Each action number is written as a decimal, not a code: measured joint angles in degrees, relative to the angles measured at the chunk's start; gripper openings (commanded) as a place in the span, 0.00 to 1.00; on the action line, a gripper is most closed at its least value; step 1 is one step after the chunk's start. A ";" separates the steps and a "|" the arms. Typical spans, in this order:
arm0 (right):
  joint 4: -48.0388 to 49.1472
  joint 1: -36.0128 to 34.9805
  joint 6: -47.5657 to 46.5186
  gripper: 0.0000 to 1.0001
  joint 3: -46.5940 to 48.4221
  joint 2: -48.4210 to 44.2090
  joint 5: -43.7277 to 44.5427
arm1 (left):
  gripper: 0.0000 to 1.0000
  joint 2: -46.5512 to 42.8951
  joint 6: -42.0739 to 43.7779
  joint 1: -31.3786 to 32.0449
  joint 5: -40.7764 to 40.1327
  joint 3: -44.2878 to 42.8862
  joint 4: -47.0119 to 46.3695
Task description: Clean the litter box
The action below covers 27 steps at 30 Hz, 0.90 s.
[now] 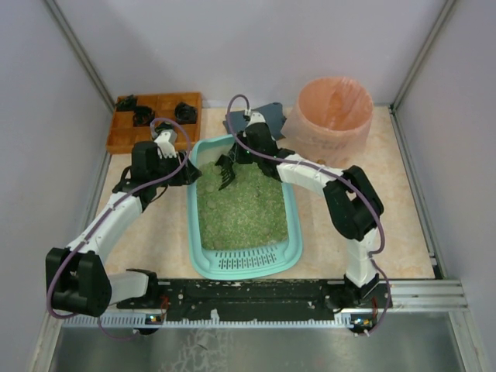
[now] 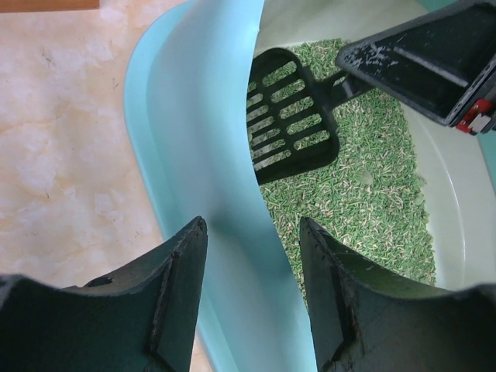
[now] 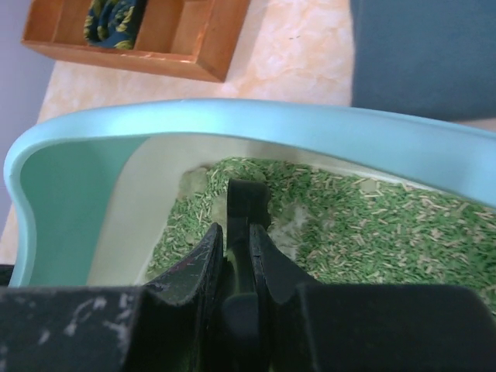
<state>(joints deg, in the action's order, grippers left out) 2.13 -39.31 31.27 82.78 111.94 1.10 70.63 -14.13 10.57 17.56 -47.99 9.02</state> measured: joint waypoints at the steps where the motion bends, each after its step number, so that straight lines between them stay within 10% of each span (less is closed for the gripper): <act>1: 1.42 -0.02 0.09 0.00 -0.83 0.00 -1.16 | 0.57 0.00 0.00 -0.02 0.00 -0.02 0.02; 27: 10.62 -1.27 7.48 0.00 -22.64 -15.87 -0.02 | 0.57 0.00 0.00 -0.02 0.07 -0.11 0.02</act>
<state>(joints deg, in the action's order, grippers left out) 12.75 -40.58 38.74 60.14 96.07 1.08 70.63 -14.13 10.55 17.63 -48.10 9.04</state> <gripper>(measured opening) 0.156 0.569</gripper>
